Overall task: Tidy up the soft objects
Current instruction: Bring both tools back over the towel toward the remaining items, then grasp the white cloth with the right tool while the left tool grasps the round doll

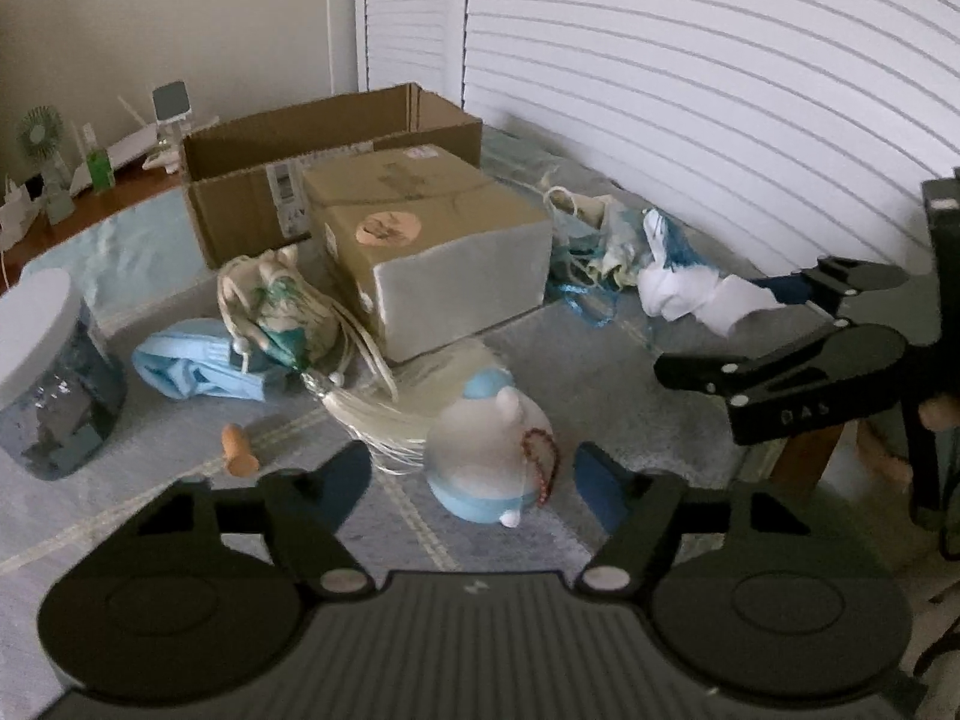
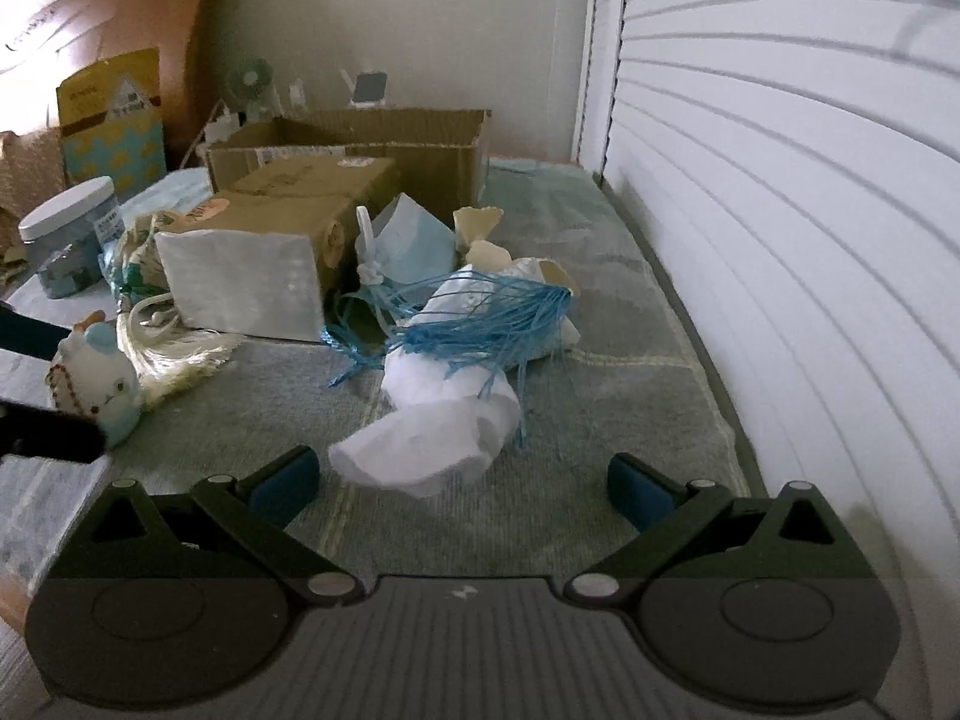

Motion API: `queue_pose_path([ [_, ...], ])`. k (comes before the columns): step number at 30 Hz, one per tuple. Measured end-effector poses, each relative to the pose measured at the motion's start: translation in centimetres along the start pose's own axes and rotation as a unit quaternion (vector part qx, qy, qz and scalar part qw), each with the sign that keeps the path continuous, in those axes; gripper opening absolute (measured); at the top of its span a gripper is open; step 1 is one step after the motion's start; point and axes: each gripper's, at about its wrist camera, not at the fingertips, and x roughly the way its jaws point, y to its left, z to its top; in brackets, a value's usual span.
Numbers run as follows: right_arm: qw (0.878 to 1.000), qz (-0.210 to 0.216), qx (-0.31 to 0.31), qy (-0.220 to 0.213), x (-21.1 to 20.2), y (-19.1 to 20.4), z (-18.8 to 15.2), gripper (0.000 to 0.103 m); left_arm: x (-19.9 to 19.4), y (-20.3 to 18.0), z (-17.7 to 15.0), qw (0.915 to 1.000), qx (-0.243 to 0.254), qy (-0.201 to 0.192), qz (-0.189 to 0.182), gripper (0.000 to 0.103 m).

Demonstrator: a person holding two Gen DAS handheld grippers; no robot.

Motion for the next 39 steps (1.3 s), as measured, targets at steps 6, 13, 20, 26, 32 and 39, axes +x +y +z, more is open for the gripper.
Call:
queue_pose_path([
  [6, 1.000, 0.002, -0.003, -0.022, -0.4, -0.1, -0.7, 0.103, 0.8, -0.2, 0.3, 0.9998, -0.015, 0.002, -0.010, 0.045],
  [13, 1.000, 0.018, -0.013, -0.014, -0.2, 0.4, -0.3, 0.103, -0.3, 0.1, 0.0, 0.9997, -0.024, 0.000, 0.007, 0.045],
  [20, 0.998, 0.038, -0.039, -0.019, 0.7, 2.2, 0.5, 0.103, -1.1, 0.8, -0.7, 0.9990, -0.041, 0.000, 0.016, 0.045],
  [26, 0.998, 0.039, -0.039, -0.015, 1.7, 2.5, 1.5, 0.103, -1.4, 1.3, -1.2, 0.9989, -0.044, -0.002, 0.017, 0.045],
  [32, 0.995, 0.085, -0.056, -0.012, 0.1, 3.8, 1.5, 0.103, -1.6, 1.8, -1.8, 0.9987, -0.048, 0.001, 0.016, 0.046],
  [39, 0.996, 0.064, -0.060, -0.018, -0.1, 4.1, 1.7, 0.102, -1.4, 1.8, -2.1, 0.9988, -0.046, -0.006, 0.015, 0.047],
])
